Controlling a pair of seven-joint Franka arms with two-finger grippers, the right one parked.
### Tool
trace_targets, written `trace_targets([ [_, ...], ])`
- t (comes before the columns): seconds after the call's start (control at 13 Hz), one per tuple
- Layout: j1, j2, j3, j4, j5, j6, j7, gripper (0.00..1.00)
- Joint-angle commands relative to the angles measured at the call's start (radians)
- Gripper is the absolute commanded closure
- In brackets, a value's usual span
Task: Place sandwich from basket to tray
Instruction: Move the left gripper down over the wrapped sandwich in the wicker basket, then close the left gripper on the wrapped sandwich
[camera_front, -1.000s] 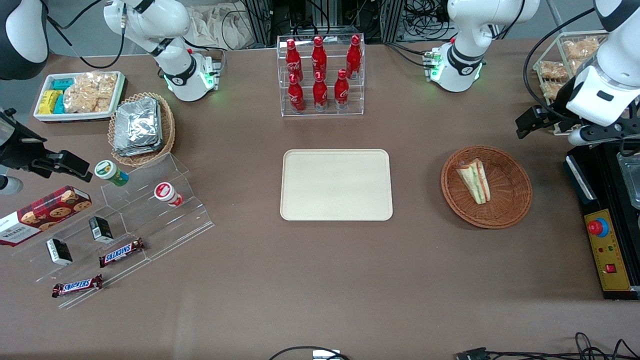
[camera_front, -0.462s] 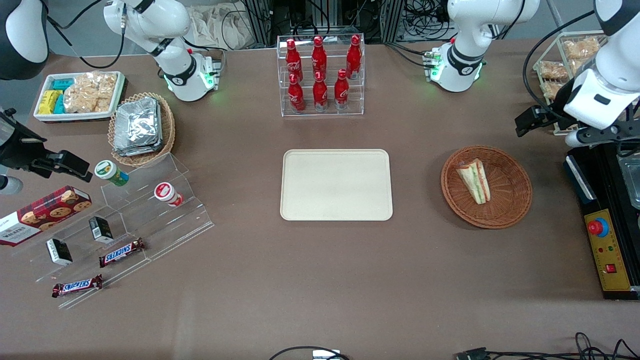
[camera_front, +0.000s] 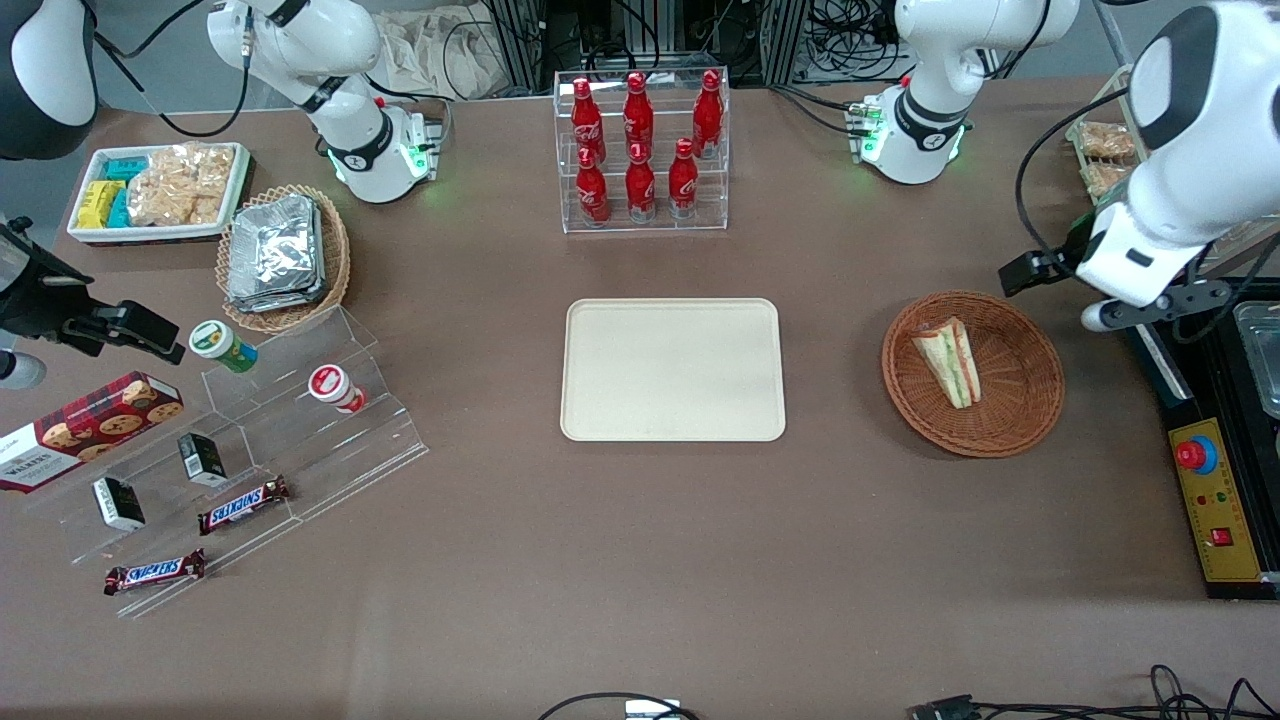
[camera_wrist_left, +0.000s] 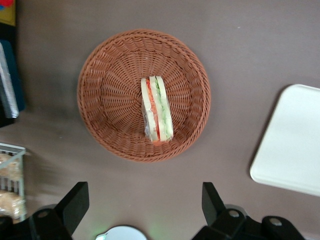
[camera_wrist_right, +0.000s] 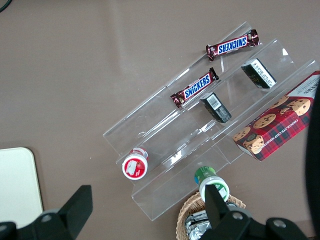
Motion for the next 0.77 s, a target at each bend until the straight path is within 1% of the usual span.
trace_targets([
  [0.0, -0.004, -0.037, 0.001, -0.22, 0.001, 0.242, -0.089, 0.0],
  [0.23, -0.004, 0.047, 0.001, -0.316, -0.005, 0.429, -0.273, 0.0],
  [0.31, -0.003, 0.079, 0.001, -0.339, -0.005, 0.486, -0.305, 0.0],
  [0.54, -0.004, 0.159, 0.001, -0.444, -0.005, 0.695, -0.315, 0.0],
  [0.69, -0.006, 0.195, 0.001, -0.495, 0.001, 0.775, -0.309, 0.0],
])
